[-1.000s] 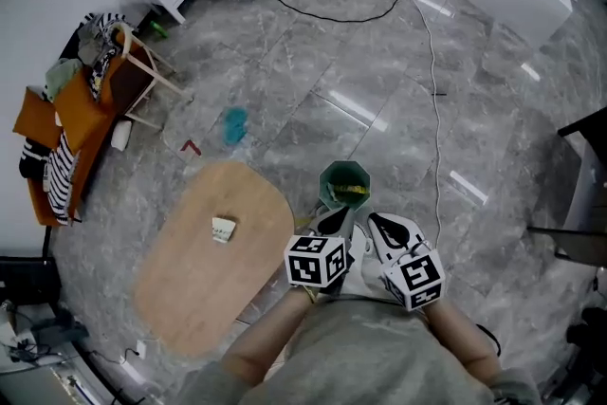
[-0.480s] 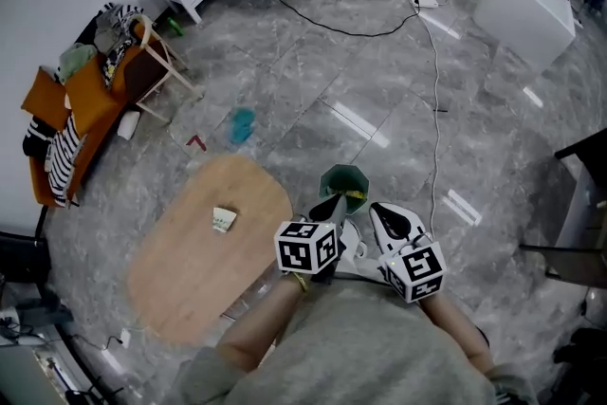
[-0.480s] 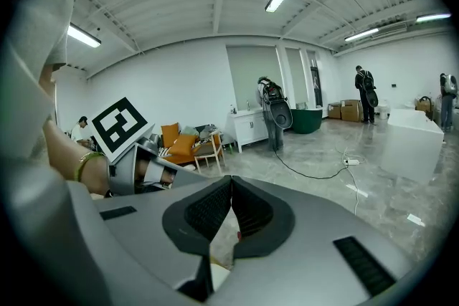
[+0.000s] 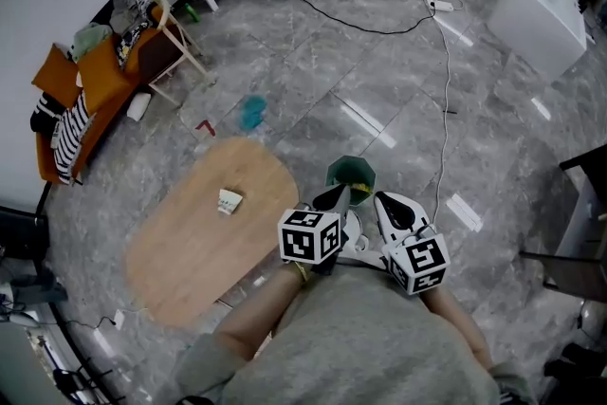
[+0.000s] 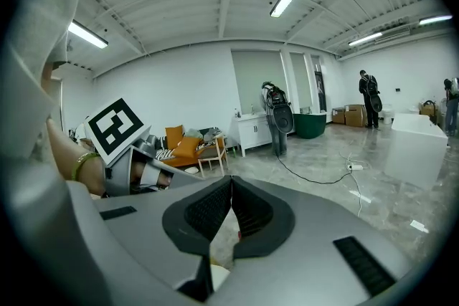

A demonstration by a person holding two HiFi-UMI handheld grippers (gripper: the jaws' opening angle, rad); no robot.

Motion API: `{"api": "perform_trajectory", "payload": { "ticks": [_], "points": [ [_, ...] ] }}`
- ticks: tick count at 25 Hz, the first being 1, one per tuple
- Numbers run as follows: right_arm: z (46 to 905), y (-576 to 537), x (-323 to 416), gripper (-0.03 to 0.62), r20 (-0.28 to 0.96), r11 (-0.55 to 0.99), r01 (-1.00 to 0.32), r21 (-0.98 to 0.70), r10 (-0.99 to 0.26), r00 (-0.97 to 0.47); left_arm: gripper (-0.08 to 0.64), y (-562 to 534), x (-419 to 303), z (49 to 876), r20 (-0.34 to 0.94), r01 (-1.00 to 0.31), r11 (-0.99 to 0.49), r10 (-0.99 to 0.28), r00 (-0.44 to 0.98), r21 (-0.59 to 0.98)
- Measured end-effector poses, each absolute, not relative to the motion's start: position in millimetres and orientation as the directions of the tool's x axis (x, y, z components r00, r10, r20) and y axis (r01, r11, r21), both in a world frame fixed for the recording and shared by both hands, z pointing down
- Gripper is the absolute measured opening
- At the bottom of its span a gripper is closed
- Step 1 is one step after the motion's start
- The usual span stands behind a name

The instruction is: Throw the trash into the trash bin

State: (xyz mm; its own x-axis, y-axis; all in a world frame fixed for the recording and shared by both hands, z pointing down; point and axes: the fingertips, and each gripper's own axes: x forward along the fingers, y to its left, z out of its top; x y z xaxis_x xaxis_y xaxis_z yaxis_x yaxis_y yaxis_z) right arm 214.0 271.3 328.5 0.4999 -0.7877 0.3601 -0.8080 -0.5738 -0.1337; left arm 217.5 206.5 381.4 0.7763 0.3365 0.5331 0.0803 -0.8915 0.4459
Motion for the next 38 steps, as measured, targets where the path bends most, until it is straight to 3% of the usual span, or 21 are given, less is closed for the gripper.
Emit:
{"api": "perform_trajectory", "payload": {
  "ticks": [23,38],
  "points": [
    [335,228,193,0.009,0.384,-0.450,-0.886,-0.114,-0.842,0.379,0.009,158,188,383,0.522,-0.074,-0.885,0.202,0.829,0.460],
    [333,136,168,0.009,0.402,-0.349,-0.927,-0.134,-0.874,0.272,0.011,60,142,386,0.544,-0.224,-0.856,0.078,0.835,0.467]
  ]
}}
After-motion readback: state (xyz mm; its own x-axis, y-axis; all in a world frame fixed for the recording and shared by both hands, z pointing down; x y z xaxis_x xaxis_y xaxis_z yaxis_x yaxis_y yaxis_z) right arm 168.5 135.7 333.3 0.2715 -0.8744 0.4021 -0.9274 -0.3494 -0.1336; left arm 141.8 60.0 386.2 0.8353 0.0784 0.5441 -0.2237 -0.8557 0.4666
